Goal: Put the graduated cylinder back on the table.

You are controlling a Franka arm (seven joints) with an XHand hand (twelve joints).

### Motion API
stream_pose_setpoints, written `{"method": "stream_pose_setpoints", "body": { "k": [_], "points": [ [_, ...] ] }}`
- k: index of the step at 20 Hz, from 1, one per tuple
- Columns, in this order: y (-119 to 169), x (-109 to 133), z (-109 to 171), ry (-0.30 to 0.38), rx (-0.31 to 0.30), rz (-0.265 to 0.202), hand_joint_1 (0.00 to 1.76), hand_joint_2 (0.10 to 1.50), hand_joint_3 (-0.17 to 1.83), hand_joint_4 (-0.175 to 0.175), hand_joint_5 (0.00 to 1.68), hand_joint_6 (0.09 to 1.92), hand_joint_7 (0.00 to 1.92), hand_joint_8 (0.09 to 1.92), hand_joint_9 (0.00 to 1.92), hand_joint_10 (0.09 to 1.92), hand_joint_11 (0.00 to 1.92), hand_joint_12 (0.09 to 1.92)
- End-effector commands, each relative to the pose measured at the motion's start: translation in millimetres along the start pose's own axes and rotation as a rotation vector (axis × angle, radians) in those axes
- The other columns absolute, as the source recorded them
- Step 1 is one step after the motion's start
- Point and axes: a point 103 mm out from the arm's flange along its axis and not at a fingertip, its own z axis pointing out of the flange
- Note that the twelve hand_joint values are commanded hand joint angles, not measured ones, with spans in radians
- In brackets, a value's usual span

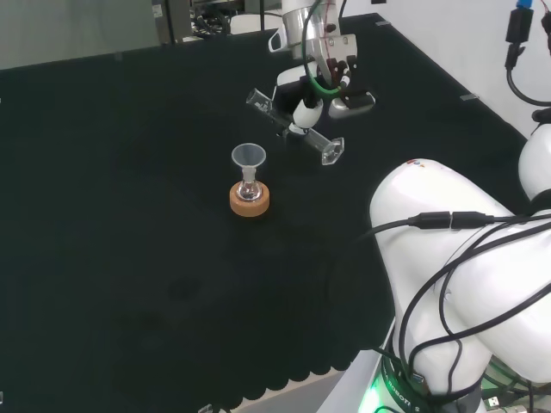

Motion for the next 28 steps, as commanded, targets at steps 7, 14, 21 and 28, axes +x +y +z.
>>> {"method": "stream_pose_setpoints", "body": {
  "k": [7,14,21,28],
  "points": [
    [19.2,-15.4,2.6,0.142,-0.163,-0.118,1.49,1.11,0.00,-0.090,0.90,0.87,0.77,1.23,1.07,1.03,1.04,0.81],
    [43.6,-31.4,8.2,0.237,-0.266,-0.185,1.49,1.11,0.00,-0.092,0.92,0.88,0.77,1.24,1.07,1.03,1.04,0.81],
    [75.1,-53.6,9.9,0.326,-0.318,-0.242,1.49,1.11,0.00,-0.095,0.92,0.88,0.77,1.24,1.07,1.03,1.04,0.81],
    [103.6,-74.7,19.9,0.431,-0.406,-0.288,1.49,1.11,0.00,-0.098,0.93,0.88,0.77,1.24,1.07,1.03,1.04,0.81]
  ]
}}
